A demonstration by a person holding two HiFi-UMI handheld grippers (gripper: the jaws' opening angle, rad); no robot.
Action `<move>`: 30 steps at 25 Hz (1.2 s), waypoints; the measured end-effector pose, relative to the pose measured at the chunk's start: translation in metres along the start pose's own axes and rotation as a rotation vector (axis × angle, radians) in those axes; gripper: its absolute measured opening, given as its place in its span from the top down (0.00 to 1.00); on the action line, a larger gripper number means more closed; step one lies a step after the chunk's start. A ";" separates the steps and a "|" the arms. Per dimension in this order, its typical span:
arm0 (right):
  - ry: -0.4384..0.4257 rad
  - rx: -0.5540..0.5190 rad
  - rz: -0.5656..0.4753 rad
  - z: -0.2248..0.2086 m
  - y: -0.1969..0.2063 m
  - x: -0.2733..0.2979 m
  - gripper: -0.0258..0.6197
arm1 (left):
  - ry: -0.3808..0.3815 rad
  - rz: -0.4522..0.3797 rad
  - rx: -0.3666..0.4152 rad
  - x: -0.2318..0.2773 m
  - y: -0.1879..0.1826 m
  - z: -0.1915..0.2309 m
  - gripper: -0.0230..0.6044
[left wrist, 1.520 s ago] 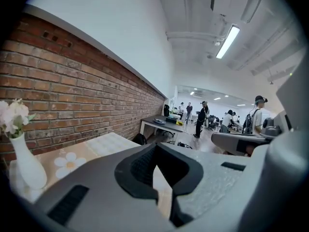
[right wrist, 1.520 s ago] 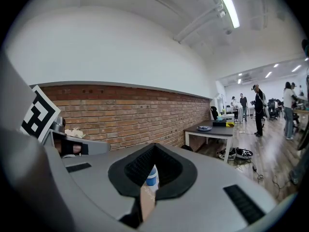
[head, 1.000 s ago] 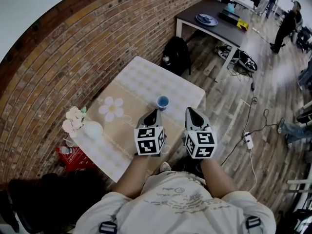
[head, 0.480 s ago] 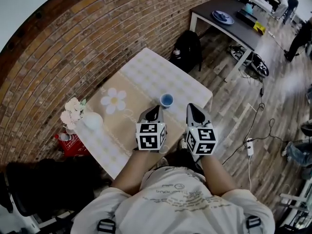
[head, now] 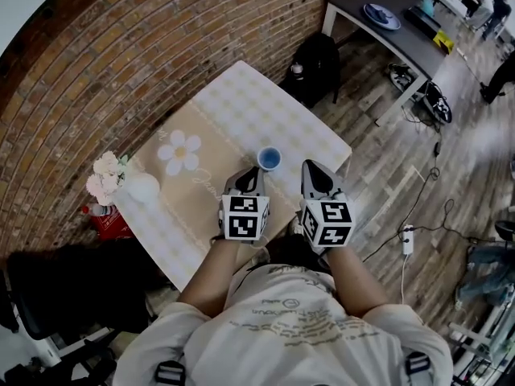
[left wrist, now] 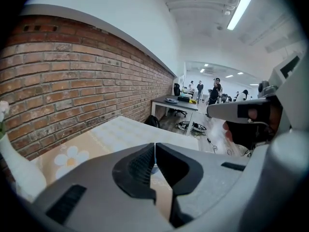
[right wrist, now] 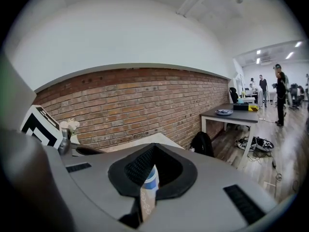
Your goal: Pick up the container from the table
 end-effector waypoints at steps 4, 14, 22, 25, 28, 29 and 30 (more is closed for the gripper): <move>-0.022 -0.012 0.024 -0.007 0.001 0.011 0.96 | 0.002 0.037 0.012 0.015 0.004 0.001 0.95; -0.036 -0.028 0.055 -0.024 0.002 0.029 0.96 | 0.070 0.081 0.054 0.053 0.011 0.000 0.45; -0.029 -0.041 0.083 -0.039 0.004 0.036 0.96 | 0.033 0.138 0.093 0.086 0.029 0.005 0.43; -0.025 -0.044 0.086 -0.044 0.004 0.040 0.96 | 0.022 0.169 0.111 0.096 0.033 0.005 0.43; -0.023 -0.045 0.093 -0.048 0.005 0.043 0.96 | 0.017 0.184 0.131 0.104 0.035 0.003 0.43; -0.023 -0.047 0.096 -0.049 0.006 0.044 0.96 | 0.010 0.186 0.135 0.107 0.036 0.002 0.43; -0.023 -0.049 0.100 -0.050 0.006 0.045 0.96 | 0.001 0.189 0.140 0.109 0.036 0.003 0.43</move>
Point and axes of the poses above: the fingertips, and each gripper's own axes: x forward along the fingers, z to its left, y out of its underside, the point moved 10 cm from there along -x, backward along the fingers, and after that the axes turned 7 degrees about y, right-handed, at the moved point
